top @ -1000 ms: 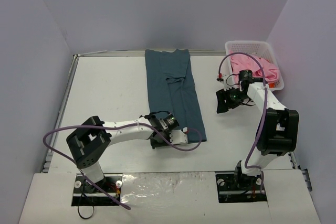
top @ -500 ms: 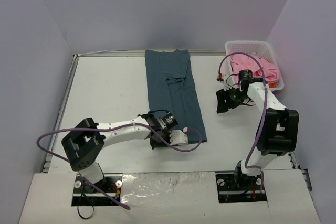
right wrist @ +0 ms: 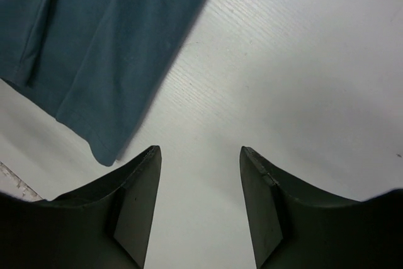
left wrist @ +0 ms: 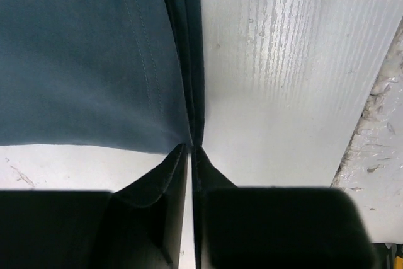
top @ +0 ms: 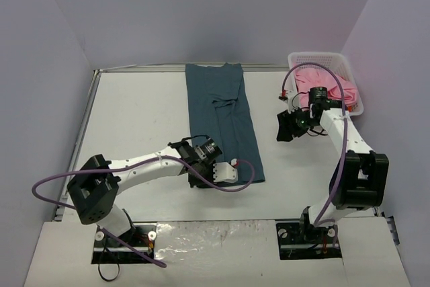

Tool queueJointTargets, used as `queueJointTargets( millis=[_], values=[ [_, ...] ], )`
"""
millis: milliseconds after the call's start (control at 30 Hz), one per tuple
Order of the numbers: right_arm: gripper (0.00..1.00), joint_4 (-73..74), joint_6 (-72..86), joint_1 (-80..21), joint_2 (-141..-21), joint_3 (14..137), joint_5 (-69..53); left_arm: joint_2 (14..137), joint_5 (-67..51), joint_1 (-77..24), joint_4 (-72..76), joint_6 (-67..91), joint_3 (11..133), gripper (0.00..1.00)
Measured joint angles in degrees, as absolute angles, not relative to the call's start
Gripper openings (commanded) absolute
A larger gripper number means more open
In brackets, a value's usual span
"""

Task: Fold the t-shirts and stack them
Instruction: Grab the bottom of the folded rectangular tshirt with both arms

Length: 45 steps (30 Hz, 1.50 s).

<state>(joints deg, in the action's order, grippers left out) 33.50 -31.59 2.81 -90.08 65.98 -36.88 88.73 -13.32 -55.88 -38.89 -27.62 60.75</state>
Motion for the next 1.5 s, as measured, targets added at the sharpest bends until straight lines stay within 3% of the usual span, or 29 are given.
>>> queueJointTargets(
  millis=[67,200,667,833,1133,1200,1333,1500],
  values=[
    [0.49,33.3,-32.0,2.4,-87.4,65.9,-37.6,89.4,-13.4,-55.9,-38.9,-28.1,60.8,0.18],
    [0.49,33.2,-32.6,1.8,-86.7,64.9,-38.1,91.0,-13.5,-55.9,-38.9,-28.4,60.8,0.22],
    [0.5,33.2,-32.7,-2.5,-90.9,63.8,-35.7,92.7,-13.8,-55.9,-37.9,-28.7,60.2,0.27],
    [0.5,33.2,-32.7,-2.5,-90.9,63.8,-35.2,94.5,-13.8,-55.9,-37.3,-28.9,60.1,0.34],
    [0.51,33.2,-32.9,-2.5,-90.9,63.8,-34.7,97.0,-13.6,-56.0,-36.7,-28.9,60.1,0.35],
    [0.51,33.2,-32.9,-2.5,-90.9,63.8,-34.7,97.1,-13.3,-56.2,-36.6,-28.7,60.1,0.31],
    [0.51,33.2,-32.9,-2.5,-90.9,63.8,-34.6,97.5,-11.7,-56.3,-35.7,-28.3,60.3,0.05],
    [0.51,33.2,-32.9,-2.5,-90.9,63.7,-34.2,98.3,-10.2,-56.9,-36.1,-27.7,61.1,0.02]
  ],
)
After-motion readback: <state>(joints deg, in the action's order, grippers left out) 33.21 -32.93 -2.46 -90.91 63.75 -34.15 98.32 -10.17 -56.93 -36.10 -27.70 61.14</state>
